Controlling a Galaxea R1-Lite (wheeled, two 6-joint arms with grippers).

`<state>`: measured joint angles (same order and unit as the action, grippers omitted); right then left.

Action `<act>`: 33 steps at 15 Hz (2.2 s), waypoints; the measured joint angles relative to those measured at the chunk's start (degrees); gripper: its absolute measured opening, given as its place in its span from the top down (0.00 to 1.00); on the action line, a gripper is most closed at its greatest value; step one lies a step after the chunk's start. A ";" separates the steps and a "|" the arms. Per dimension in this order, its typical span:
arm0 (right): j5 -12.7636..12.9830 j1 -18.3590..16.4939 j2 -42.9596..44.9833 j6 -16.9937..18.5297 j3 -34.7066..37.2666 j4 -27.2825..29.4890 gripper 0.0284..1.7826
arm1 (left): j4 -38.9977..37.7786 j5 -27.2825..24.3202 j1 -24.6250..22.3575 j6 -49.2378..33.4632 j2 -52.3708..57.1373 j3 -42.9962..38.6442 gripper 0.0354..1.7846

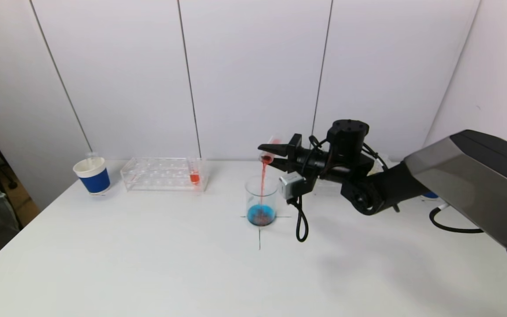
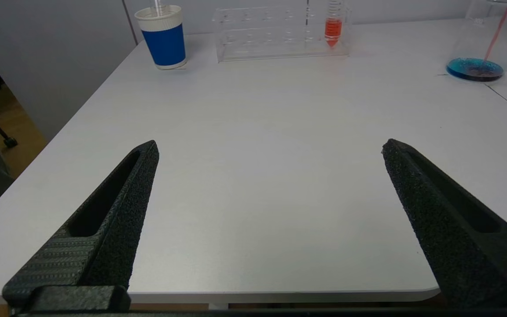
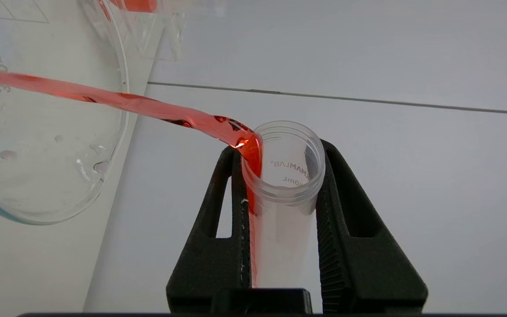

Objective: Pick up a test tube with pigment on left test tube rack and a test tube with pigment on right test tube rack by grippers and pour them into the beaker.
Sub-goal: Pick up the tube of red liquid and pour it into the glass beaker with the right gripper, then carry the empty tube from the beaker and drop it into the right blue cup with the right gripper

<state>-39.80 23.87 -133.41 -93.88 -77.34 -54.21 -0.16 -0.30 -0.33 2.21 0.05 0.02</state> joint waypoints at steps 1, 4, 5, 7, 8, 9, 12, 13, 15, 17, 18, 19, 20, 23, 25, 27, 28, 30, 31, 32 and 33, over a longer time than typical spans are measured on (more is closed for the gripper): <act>0.00 -0.02 0.15 -1.13 -0.13 0.57 0.74 | 0.00 -0.02 0.00 0.00 0.00 -0.02 0.01; 0.22 -0.02 0.78 -4.52 -0.24 2.39 0.74 | 0.00 0.00 0.00 -0.01 0.00 -0.02 0.01; 0.63 0.00 1.06 -5.88 -0.30 3.45 0.74 | 0.00 -0.05 0.00 0.00 0.00 -0.02 0.01; 1.05 0.05 1.46 -8.44 -0.50 4.77 0.74 | 0.00 0.00 0.02 -0.01 0.00 -0.02 0.01; 1.35 0.27 1.61 -9.20 -0.56 4.85 0.74 | 0.00 0.00 0.02 -0.01 0.00 -0.02 0.01; 1.50 0.41 1.74 -9.98 -0.61 4.88 0.74 | 0.00 0.01 0.02 0.00 0.00 -0.02 0.01; 2.12 0.79 1.96 -12.04 -0.63 5.27 0.74 | 0.00 -0.02 0.00 -0.04 0.00 -0.02 0.01; 2.23 0.83 2.02 -12.51 -0.61 5.77 0.74 | 0.00 0.00 0.00 -0.01 0.00 -0.02 0.01; 2.24 0.88 2.27 -12.96 -0.55 6.21 0.74 | 0.00 0.00 0.00 -0.01 0.00 -0.02 0.01; 2.24 0.90 2.46 -13.20 -0.44 6.40 0.74 | 0.00 0.00 0.00 -0.01 0.00 -0.02 0.01; 2.29 0.90 2.54 -13.20 -0.44 6.42 0.74 | 0.00 0.00 0.00 0.00 0.00 -0.02 0.01; 2.27 0.93 2.55 -13.14 -0.44 6.42 0.74 | 0.00 -0.02 0.02 0.00 0.00 -0.02 0.01; 2.24 0.90 2.62 -12.84 -0.41 6.51 0.74 | 0.00 -0.02 0.02 -0.04 0.00 -0.02 0.01; 2.23 0.44 3.17 -8.22 -0.20 6.28 0.74 | 0.00 0.00 -0.02 -0.01 0.00 -0.02 0.01; 4.00 0.38 3.89 -0.24 -0.11 5.13 0.74 | 0.00 -0.02 0.00 -0.01 0.00 -0.02 0.01; 6.95 0.22 5.02 9.18 -0.04 3.45 0.74 | 0.00 -0.02 0.02 -0.04 0.00 -0.02 0.01; 9.11 0.09 5.85 14.62 0.02 2.40 0.74 | 0.00 -0.02 0.00 -0.06 0.00 -0.02 0.01; 12.87 -0.28 7.67 24.17 0.85 1.35 0.74 | 0.00 -0.02 0.02 -0.01 0.00 -0.02 0.01; 14.34 -0.45 8.50 28.20 1.65 1.07 0.74 | 0.00 -0.02 0.02 -0.01 0.00 -0.02 0.01; 15.85 -0.61 9.24 31.61 2.51 0.50 0.74 | 0.00 -0.02 0.02 -0.01 0.00 -0.02 0.01; 17.85 -0.63 10.07 35.45 3.33 -0.50 0.74 | 0.00 -0.02 0.02 -0.04 0.00 -0.02 0.01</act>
<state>-21.96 23.24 -123.34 -58.43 -74.01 -54.71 -0.16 -0.33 -0.30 2.17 0.05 0.00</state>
